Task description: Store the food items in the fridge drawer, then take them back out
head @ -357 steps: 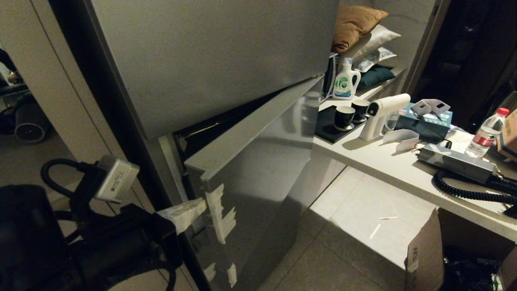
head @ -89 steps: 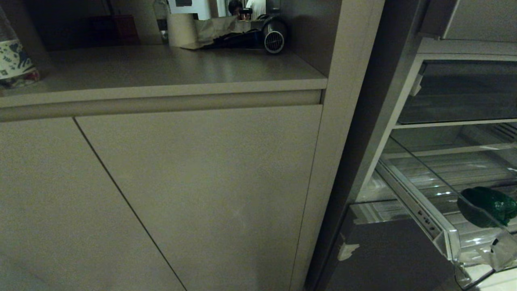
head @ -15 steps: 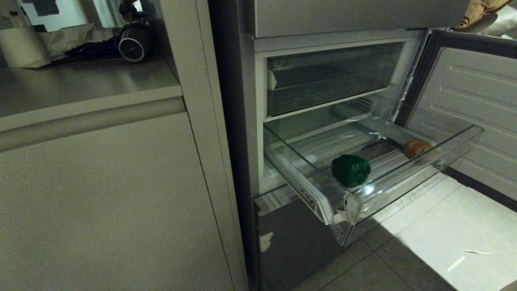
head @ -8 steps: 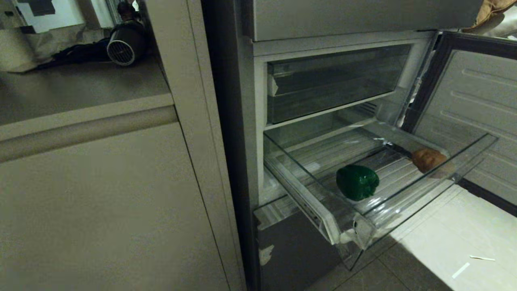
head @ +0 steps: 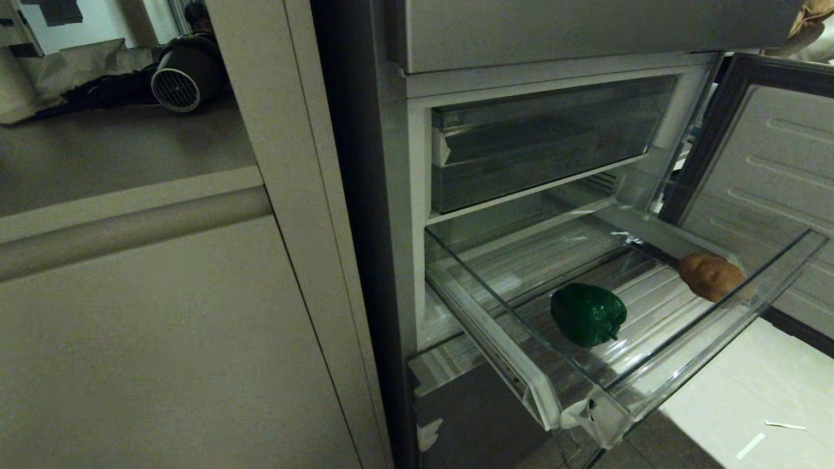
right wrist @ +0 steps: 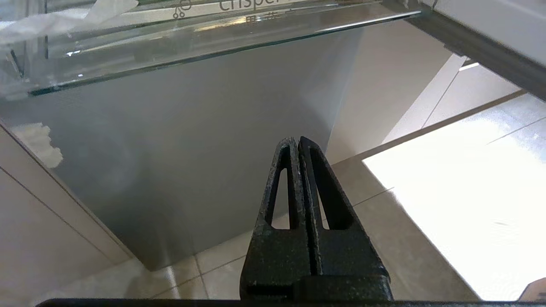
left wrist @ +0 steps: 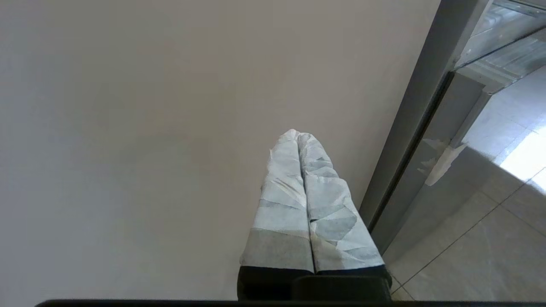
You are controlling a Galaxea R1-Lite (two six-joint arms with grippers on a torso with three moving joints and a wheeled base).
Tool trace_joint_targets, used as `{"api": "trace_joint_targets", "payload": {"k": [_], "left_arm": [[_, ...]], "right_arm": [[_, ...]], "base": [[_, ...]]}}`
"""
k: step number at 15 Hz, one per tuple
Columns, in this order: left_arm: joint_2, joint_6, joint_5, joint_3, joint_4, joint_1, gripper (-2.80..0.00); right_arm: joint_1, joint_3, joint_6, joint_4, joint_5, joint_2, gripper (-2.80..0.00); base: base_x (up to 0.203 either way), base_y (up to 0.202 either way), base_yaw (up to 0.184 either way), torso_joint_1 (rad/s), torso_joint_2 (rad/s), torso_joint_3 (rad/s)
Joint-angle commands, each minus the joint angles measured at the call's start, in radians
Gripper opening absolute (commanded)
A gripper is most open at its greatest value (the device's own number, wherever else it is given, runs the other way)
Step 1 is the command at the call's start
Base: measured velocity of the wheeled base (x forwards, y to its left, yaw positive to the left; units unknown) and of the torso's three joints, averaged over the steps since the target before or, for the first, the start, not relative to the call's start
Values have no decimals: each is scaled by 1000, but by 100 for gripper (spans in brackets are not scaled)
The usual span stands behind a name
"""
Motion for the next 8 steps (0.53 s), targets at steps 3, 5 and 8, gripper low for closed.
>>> {"api": "trace_joint_targets", "payload": {"k": [3, 5, 8], "left_arm": [[2, 0, 1, 0, -1, 0, -280], [2, 0, 1, 0, -1, 0, -280], [2, 0, 1, 0, 0, 0, -280]], "right_arm": [[0, -2, 4, 0, 0, 0, -280], [0, 0, 3, 0, 2, -2, -280], [0, 0, 19, 0, -3, -2, -280]], "base": [[0, 0, 0, 0, 0, 0], [0, 0, 0, 0, 0, 0], [0, 0, 0, 0, 0, 0]]}}
